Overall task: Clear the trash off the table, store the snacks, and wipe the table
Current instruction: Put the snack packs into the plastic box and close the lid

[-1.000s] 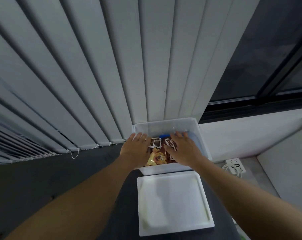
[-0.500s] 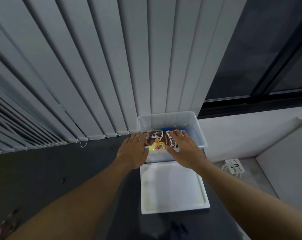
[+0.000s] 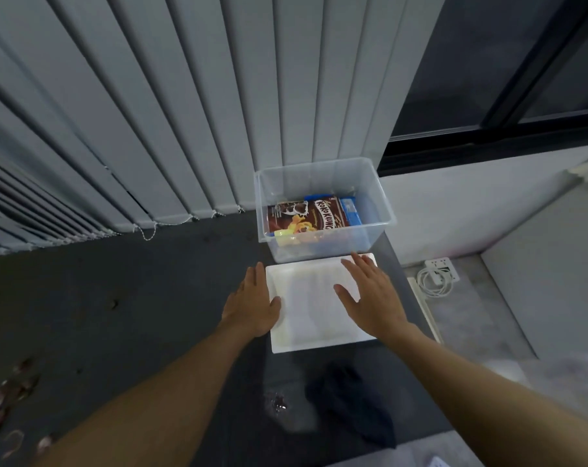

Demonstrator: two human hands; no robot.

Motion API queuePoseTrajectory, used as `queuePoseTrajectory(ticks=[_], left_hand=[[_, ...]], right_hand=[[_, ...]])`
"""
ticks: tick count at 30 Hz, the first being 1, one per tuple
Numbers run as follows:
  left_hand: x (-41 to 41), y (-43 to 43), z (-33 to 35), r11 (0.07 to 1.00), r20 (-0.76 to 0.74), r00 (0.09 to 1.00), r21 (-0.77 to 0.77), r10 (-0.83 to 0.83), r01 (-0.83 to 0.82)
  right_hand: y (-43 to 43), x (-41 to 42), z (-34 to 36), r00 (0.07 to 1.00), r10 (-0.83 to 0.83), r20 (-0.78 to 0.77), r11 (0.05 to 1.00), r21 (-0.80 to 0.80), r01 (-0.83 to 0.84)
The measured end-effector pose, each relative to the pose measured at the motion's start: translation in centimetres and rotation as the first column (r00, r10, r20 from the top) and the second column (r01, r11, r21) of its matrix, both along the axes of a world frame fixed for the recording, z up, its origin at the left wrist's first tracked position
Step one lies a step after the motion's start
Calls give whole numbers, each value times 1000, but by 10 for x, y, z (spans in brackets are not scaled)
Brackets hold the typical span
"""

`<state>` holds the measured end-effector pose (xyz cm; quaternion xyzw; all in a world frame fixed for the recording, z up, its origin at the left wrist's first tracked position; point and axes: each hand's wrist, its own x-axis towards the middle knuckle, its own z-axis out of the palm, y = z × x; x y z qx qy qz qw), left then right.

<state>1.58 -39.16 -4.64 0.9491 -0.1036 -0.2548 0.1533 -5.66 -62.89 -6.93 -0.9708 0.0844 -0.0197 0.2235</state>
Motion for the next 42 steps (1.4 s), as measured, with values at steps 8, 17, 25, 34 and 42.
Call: queuePoseTrajectory(ticks=[8,17,25,34,42], left_hand=[[-14,4,-32,999,-289,956,-12,42,-47],[-4,2,-25,850,-418,837,-232,352,-473],[-7,-2,-25,752,-445,781,-295,438,-590],[-14,6,-16,835,-322,851,-238,415,-497],[-3,-14,22,811,-172,910,-412,378,-415]], right_hand=[[-12,-20,-25,867,-283,-410,949,8,314],[-25,0,-22,797,-393,-459,870,96,484],[-30,10,-8,678,-460,-574,793,79,604],[-25,-6,-11,692,-517,-504,613,347,710],[-25,1,19,728,-638,-249,541,528,655]])
